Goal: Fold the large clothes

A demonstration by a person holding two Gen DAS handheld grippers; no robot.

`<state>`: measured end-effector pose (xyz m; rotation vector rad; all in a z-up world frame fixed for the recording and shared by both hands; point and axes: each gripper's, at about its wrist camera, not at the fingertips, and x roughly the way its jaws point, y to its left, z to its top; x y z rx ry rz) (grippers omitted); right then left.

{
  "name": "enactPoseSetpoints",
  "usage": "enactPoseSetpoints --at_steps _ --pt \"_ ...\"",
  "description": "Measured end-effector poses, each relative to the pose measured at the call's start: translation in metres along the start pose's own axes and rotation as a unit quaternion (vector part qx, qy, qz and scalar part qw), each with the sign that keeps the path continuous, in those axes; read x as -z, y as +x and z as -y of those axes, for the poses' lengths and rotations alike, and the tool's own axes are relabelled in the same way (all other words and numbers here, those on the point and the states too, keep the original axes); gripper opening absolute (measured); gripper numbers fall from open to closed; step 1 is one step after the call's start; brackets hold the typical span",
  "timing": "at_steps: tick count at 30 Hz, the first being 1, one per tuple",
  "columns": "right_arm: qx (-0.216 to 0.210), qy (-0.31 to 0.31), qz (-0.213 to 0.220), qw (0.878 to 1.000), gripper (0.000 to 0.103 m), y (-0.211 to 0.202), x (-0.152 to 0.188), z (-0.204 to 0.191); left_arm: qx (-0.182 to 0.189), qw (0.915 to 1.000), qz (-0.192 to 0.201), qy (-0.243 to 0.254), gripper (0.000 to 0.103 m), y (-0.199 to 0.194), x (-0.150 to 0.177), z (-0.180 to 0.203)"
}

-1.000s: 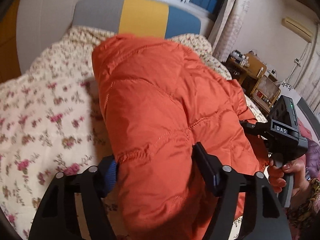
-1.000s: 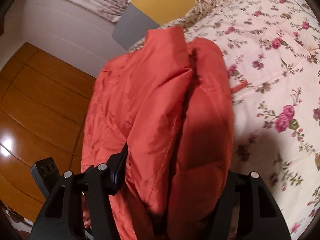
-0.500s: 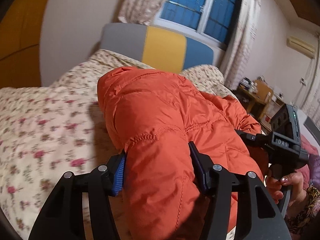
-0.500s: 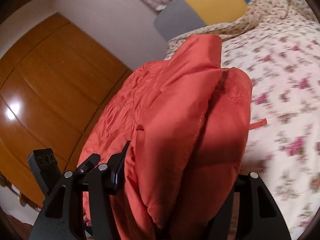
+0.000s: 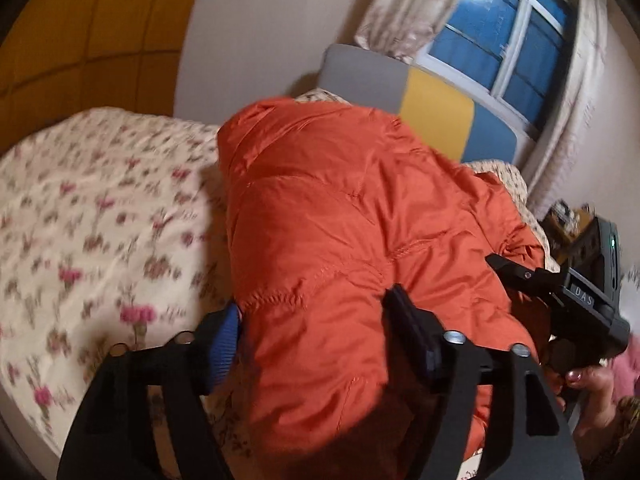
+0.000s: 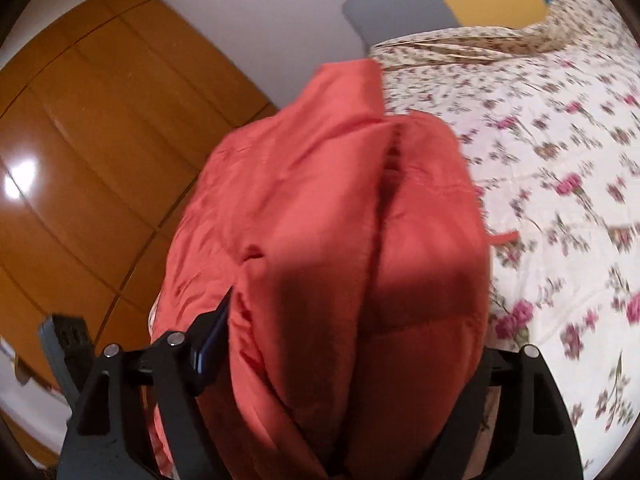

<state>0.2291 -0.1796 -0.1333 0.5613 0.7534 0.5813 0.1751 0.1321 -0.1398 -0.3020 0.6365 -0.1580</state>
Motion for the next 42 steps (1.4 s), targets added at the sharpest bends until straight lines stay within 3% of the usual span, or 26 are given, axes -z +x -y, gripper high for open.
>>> enactPoseSetpoints --at_steps 2,5,7,11,13,16,21,28,37,42 --pt "0.010 0.024 0.018 0.999 0.081 -0.007 -0.003 0.015 -0.016 0.9998 0.011 0.007 0.090 -0.006 0.006 0.002" --pt "0.047 0.058 0.056 0.996 0.087 -0.026 -0.008 0.035 -0.028 0.9988 0.031 0.027 0.090 -0.016 0.008 0.012" --pt "0.088 0.041 0.049 0.994 0.087 -0.028 -0.008 0.036 -0.039 0.9974 0.042 0.043 0.093 -0.018 0.006 0.019" --pt "0.197 -0.029 0.045 0.979 0.091 -0.019 -0.001 0.026 -0.071 0.9946 0.002 0.075 0.096 0.008 0.006 0.031" --pt "0.213 -0.028 0.041 0.976 0.093 -0.017 0.010 0.029 -0.070 0.9952 -0.017 0.066 0.097 0.020 0.007 0.029" --pt "0.212 0.000 0.036 0.977 0.094 -0.015 0.013 0.037 -0.071 0.9954 -0.032 0.057 0.098 0.030 0.008 0.024" --pt "0.206 0.004 0.029 0.978 0.098 -0.039 0.013 0.022 -0.071 0.9958 -0.034 0.048 0.100 0.012 0.007 0.022" --pt "0.208 -0.061 0.028 0.976 0.101 -0.080 0.030 -0.036 -0.102 0.9934 -0.018 0.050 0.100 -0.022 0.014 0.033" --pt "0.226 -0.127 0.054 0.964 0.101 -0.112 0.056 -0.084 -0.077 0.9970 0.006 0.014 0.100 -0.080 0.023 0.042" --pt "0.232 -0.159 0.065 0.958 0.101 -0.124 0.071 -0.104 -0.100 0.9942 0.025 0.032 0.100 -0.107 0.033 0.055"
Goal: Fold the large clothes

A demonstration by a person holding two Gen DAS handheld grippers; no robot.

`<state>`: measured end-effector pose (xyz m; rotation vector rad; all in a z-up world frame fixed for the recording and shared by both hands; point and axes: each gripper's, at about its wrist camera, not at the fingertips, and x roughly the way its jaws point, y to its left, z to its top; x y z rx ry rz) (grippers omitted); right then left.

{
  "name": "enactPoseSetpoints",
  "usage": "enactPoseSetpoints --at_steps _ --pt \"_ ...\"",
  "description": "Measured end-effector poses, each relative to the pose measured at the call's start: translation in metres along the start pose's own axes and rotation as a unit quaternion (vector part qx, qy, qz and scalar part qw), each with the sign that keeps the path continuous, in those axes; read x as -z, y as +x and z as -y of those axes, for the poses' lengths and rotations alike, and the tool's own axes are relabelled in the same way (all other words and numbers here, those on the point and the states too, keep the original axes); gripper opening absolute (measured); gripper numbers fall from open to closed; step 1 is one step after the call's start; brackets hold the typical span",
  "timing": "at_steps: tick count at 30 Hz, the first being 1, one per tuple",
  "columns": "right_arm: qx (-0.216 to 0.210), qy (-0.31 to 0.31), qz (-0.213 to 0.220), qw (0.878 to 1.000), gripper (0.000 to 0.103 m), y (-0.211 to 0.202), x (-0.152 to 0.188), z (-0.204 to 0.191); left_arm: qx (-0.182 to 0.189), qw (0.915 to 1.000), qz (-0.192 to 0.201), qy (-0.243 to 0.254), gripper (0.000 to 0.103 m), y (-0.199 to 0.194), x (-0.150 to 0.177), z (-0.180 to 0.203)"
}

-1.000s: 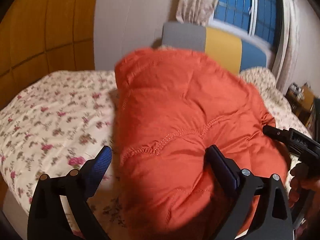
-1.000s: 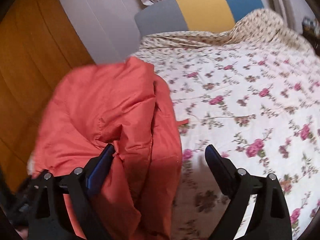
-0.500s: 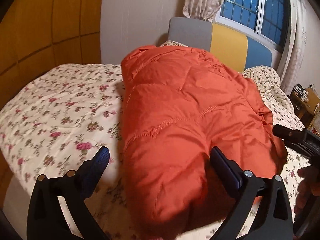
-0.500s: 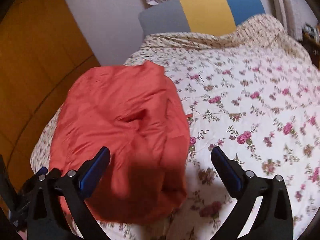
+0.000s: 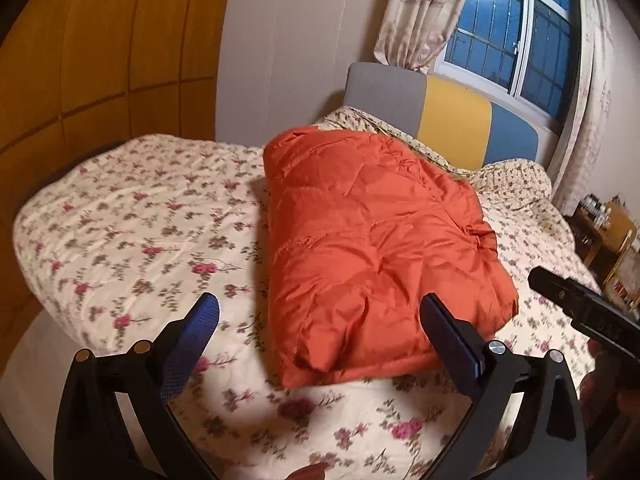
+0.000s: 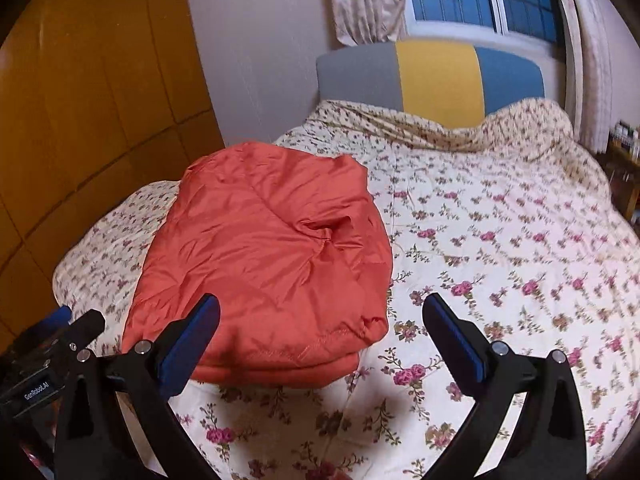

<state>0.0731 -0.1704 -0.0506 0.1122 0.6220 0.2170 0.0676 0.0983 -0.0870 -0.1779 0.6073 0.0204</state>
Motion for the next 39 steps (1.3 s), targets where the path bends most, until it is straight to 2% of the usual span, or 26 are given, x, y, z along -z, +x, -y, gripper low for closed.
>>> enactPoseSetpoints --at_steps 6,18,39 --pt "0.010 -0.034 0.015 0.999 0.101 -0.020 0.012 -0.013 -0.051 0.9983 0.017 0.023 0.100 -0.021 0.008 0.009" --pt "0.020 -0.030 0.026 0.999 0.101 -0.041 0.021 -0.011 -0.047 0.9985 0.023 0.018 0.100 -0.035 0.013 0.010" --pt "0.009 -0.015 0.022 1.000 0.101 -0.042 0.021 -0.007 -0.041 0.9988 0.019 0.021 0.100 -0.033 0.017 0.017"
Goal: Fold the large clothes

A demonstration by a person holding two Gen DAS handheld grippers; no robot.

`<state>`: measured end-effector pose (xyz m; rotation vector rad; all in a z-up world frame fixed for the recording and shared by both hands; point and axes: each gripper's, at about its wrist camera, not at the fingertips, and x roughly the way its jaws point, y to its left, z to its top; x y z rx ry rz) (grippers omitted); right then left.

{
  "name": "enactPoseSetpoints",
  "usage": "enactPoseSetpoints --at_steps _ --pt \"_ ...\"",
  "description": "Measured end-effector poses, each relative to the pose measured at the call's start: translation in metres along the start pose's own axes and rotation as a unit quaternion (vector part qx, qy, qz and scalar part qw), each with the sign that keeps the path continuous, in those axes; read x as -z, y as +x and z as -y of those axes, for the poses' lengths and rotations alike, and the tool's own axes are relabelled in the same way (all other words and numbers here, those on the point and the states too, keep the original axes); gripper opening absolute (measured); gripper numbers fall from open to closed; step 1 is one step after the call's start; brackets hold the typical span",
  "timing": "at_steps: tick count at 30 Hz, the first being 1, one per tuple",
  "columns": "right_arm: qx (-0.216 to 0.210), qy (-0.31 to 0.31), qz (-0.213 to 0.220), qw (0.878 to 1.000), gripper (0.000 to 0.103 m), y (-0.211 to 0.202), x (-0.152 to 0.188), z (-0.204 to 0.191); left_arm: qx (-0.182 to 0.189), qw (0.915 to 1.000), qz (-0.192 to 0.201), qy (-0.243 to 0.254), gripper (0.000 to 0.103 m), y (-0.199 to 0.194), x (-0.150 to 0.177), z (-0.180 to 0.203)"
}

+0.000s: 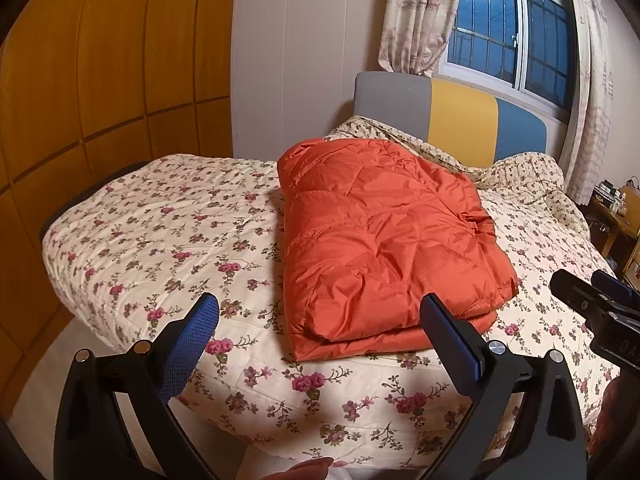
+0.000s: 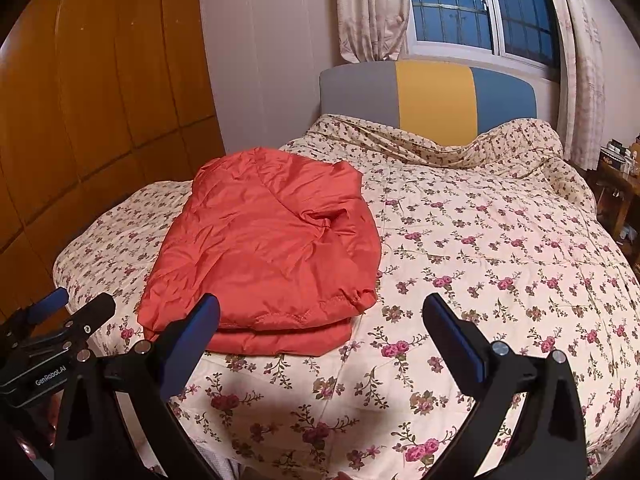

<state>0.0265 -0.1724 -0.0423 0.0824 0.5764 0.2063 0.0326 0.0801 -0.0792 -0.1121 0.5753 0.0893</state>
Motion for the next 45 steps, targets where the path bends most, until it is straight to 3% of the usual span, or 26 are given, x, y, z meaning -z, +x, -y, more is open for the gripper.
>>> enactPoseSetpoints --at_steps 45 --pt "-0.006 0.002 -0.017 1.000 0.101 0.015 0.003 -0.004 0.015 0.9999 0.000 0.005 0.100 0.002 0.001 0.008"
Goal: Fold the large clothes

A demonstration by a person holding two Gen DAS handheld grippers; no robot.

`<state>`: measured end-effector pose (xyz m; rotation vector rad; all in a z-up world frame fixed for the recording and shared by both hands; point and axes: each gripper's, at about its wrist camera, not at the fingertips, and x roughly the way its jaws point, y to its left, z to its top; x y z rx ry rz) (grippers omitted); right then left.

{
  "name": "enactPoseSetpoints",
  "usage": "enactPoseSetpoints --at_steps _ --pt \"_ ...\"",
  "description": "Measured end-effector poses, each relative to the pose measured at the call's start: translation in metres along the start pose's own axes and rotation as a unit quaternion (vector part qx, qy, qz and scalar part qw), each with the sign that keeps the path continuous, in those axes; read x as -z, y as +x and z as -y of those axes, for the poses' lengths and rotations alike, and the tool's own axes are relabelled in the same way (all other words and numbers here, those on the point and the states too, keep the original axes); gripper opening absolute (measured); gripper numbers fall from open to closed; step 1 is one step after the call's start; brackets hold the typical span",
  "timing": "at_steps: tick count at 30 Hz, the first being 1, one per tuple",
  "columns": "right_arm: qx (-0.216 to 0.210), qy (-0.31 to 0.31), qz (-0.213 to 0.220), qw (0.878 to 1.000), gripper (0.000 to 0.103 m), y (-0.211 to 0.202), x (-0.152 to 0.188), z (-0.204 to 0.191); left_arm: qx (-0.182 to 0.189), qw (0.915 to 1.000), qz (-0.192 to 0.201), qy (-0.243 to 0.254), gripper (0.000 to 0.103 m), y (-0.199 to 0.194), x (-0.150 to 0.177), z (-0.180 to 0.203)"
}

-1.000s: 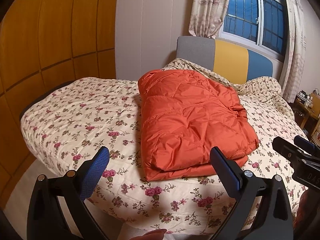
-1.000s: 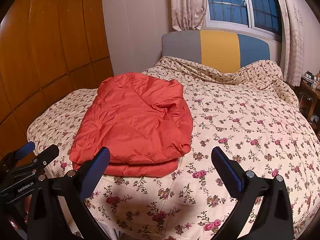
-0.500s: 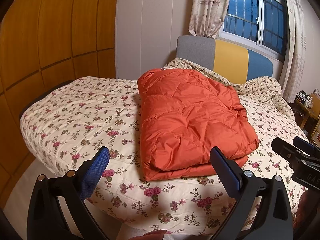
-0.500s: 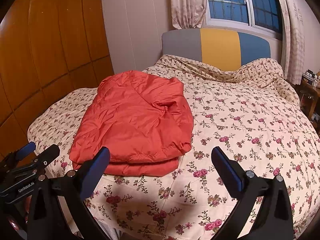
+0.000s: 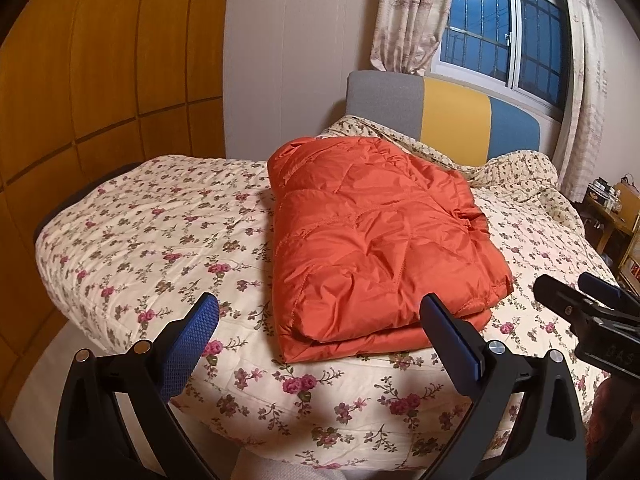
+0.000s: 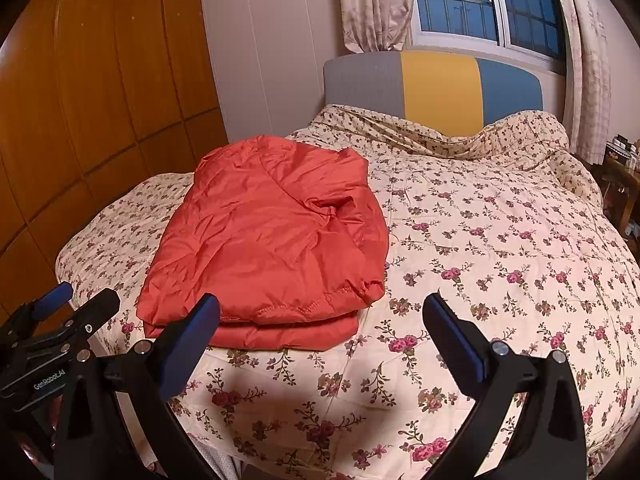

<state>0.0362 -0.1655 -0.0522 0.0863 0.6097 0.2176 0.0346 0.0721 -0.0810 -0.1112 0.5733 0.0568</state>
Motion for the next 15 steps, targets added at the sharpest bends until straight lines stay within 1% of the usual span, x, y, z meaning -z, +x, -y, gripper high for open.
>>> enactPoseSetpoints --at_steps 5,11,13,14,15 --pt "0.000 0.004 -0.005 1.000 0.101 0.005 0.000 0.001 -0.001 0.9998 -0.003 -0.019 0.100 0.003 0.001 -0.002" --pt "0.003 0.012 -0.017 1.000 0.101 0.015 -0.002 0.008 -0.011 0.9994 -0.025 -0.022 0.100 0.017 0.000 -0.005" --pt "0.014 0.021 -0.021 0.999 0.101 0.022 -0.006 0.019 -0.019 0.9990 -0.032 -0.024 0.100 0.023 -0.003 -0.010" --pt "0.021 0.028 -0.023 0.999 0.101 0.025 -0.008 0.026 -0.030 0.9987 -0.029 -0.029 0.100 0.027 -0.007 -0.017" --pt "0.036 0.042 -0.027 0.998 0.101 0.031 -0.012 0.040 -0.037 0.9983 -0.029 -0.033 0.100 0.032 -0.011 -0.023"
